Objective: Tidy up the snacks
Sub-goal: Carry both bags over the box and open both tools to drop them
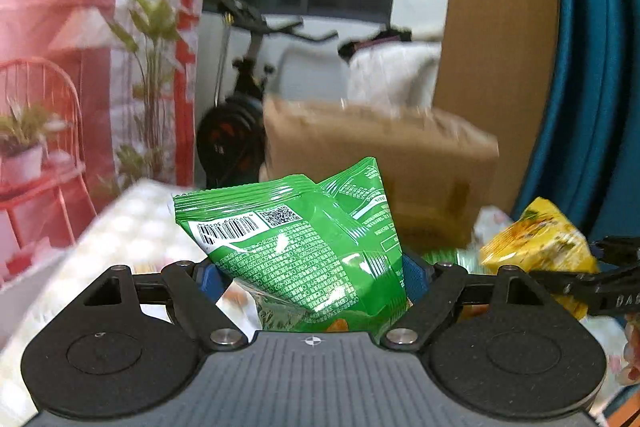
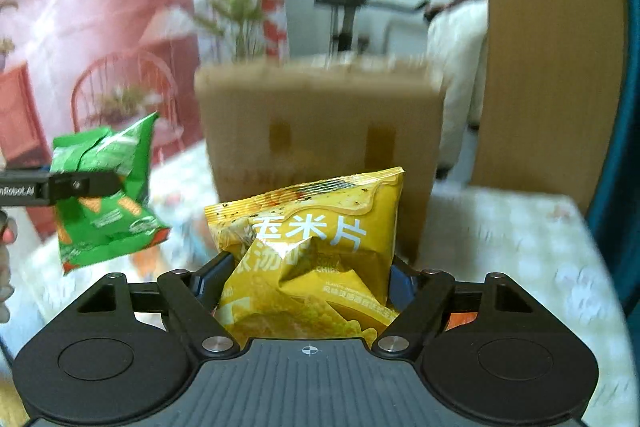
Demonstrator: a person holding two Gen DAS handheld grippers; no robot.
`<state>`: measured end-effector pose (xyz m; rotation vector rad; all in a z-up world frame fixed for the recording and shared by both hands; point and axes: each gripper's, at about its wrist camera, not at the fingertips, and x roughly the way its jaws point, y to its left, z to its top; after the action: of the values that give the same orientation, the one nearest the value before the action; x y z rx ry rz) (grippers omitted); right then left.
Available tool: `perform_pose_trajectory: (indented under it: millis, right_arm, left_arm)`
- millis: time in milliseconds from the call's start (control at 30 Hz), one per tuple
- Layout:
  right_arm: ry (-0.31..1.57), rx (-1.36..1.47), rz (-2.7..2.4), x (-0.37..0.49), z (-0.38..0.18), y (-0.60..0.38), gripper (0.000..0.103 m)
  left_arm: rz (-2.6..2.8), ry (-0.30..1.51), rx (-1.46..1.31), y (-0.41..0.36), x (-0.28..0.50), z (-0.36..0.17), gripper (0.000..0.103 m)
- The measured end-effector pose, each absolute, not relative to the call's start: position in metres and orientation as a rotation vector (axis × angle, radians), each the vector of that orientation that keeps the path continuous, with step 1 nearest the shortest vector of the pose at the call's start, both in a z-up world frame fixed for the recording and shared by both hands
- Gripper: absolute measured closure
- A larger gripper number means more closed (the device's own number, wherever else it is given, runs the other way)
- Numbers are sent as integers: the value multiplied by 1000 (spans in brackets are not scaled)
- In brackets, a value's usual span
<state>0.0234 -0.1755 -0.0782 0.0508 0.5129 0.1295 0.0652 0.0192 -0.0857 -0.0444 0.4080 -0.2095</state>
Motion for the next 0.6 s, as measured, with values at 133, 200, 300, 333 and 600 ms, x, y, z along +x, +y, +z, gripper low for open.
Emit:
perform_pose_trajectory:
  millis: [133,200,300,333,600]
  right_arm:
    - [412,83,97,49,-36,-195,28]
    - [357,81,74,68,-15,-205,28]
    - [273,73,22,101,7,-220,28]
    - [255,81,7,112,13,-225,28]
    - [248,115,-55,210,13,-243,28]
  left_arm:
    - [-217,338,-32,19,92,-45,19]
    - [-229,314,-27,16,111,-26,19]
    - [-227,266,-3,5,146,-1,19]
    - [-218,255,14,1,158,5,19]
    - [-193,294,92,-41,253,19,19]
